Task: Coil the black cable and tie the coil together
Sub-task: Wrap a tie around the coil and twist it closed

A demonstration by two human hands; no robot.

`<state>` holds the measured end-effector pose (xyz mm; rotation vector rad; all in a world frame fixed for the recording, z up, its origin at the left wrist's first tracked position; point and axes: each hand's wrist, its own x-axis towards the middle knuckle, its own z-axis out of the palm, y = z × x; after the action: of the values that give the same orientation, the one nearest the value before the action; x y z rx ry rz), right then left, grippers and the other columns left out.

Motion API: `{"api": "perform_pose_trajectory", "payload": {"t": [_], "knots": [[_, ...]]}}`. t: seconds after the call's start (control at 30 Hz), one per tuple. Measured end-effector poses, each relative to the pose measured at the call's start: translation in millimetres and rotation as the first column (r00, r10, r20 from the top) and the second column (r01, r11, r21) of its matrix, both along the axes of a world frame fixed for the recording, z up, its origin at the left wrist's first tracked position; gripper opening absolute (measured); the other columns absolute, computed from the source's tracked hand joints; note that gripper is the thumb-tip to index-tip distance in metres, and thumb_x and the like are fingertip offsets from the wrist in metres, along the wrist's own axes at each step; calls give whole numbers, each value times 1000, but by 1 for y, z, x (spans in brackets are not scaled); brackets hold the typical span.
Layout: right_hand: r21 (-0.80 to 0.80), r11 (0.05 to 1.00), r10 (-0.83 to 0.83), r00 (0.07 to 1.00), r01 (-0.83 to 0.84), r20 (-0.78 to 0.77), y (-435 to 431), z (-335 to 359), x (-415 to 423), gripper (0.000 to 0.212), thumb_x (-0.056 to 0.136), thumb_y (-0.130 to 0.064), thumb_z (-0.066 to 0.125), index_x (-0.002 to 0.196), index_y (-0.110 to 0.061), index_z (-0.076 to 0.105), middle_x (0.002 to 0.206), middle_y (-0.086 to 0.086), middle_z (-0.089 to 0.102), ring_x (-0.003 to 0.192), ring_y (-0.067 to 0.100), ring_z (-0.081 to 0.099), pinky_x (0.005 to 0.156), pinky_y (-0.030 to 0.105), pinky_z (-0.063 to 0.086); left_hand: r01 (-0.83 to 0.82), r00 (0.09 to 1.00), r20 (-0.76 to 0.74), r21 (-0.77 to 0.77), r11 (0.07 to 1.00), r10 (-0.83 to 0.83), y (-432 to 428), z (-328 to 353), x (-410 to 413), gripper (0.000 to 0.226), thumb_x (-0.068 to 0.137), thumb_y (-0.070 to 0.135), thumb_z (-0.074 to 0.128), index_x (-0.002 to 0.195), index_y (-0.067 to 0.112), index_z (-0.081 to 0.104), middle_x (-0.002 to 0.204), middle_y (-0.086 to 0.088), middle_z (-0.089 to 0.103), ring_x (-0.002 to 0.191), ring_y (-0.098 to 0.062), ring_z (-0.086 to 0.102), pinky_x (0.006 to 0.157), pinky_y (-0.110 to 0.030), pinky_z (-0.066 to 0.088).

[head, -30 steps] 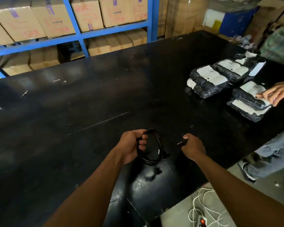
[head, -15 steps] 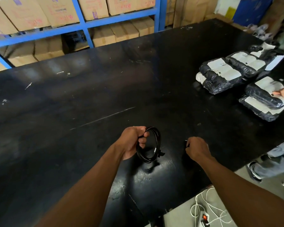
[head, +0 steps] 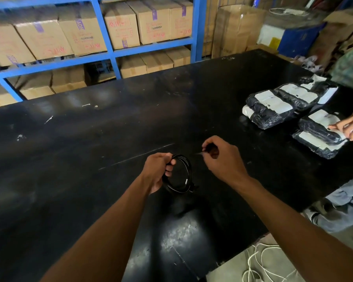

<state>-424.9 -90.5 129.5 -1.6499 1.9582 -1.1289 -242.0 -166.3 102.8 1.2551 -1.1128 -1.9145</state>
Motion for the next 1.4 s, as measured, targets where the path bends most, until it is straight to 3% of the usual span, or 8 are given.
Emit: {"api": "perform_pose_trajectory", "payload": {"t": [0.2, 0.43, 0.67, 0.83, 1.0, 1.2, 1.27, 1.4], "knots": [[-62, 972, 213, 956, -229, -200, 18, 9, 37, 13, 84, -6, 69, 96, -11, 69, 92, 2, 69, 82, 8, 62, 74, 17, 51, 92, 991, -105, 36, 995, -88, 0, 14, 17, 26, 104, 13, 35, 83, 10, 50, 56, 5, 50, 48, -5, 32, 41, -17, 29], [-158, 969, 104, 889, -193, -445, 19, 5, 47, 16, 73, -11, 79, 87, -11, 73, 91, 5, 64, 83, 20, 58, 70, 38, 54, 169, 958, -241, 41, 985, -155, 8, 34, 24, 30, 103, 13, 36, 75, 11, 47, 61, 1, 41, 45, -5, 29, 38, -17, 27], [-218, 957, 74, 884, -194, -463, 16, 8, 55, 17, 71, -7, 80, 86, -11, 71, 119, 12, 61, 106, 27, 58, 83, 44, 53, 189, 935, -319, 77, 979, -156, 14, 52, 30, 21, 104, 13, 39, 86, 9, 49, 63, 1, 48, 45, -3, 31, 39, -14, 27], [-298, 929, 81, 907, -219, -413, 13, 14, 53, 16, 73, 5, 77, 85, -2, 70, 104, 14, 70, 99, 23, 67, 86, 35, 57, 239, 941, -254, 29, 971, -224, 13, 58, 36, 13, 102, 14, 45, 93, 10, 53, 68, 0, 53, 49, -4, 38, 41, -16, 32], [-384, 905, 18, 918, -183, -396, 12, 15, 51, 21, 65, 16, 74, 79, 1, 69, 87, 14, 71, 81, 24, 69, 75, 36, 58, 212, 975, -12, -275, 938, -224, 19, 55, 33, 12, 102, 20, 51, 96, 13, 59, 84, -6, 64, 61, -8, 56, 56, -23, 46], [-445, 879, -22, 917, -171, -397, 12, 19, 48, 22, 63, 17, 75, 79, 2, 70, 87, 15, 72, 81, 26, 70, 77, 32, 56, 132, 991, 60, -588, 798, -119, 30, 46, 37, 16, 96, 11, 61, 110, 12, 69, 89, -3, 67, 76, -7, 61, 70, -22, 53], [-454, 873, -21, 919, -175, -394, 12, 21, 49, 22, 62, 17, 75, 78, 2, 70, 87, 15, 73, 80, 27, 70, 75, 34, 56, 59, 998, 4, -550, 833, -68, 30, 45, 35, 17, 95, 9, 61, 108, 11, 72, 84, 0, 67, 74, -6, 60, 67, -21, 51], [-444, 872, 4, 909, -207, -416, 12, 25, 49, 22, 64, 15, 75, 81, 2, 70, 88, 14, 73, 80, 26, 70, 77, 30, 54, -4, 988, -150, -282, 959, -40, 31, 46, 34, 17, 95, 8, 62, 105, 10, 75, 81, 1, 71, 74, -8, 60, 66, -24, 50]]}}
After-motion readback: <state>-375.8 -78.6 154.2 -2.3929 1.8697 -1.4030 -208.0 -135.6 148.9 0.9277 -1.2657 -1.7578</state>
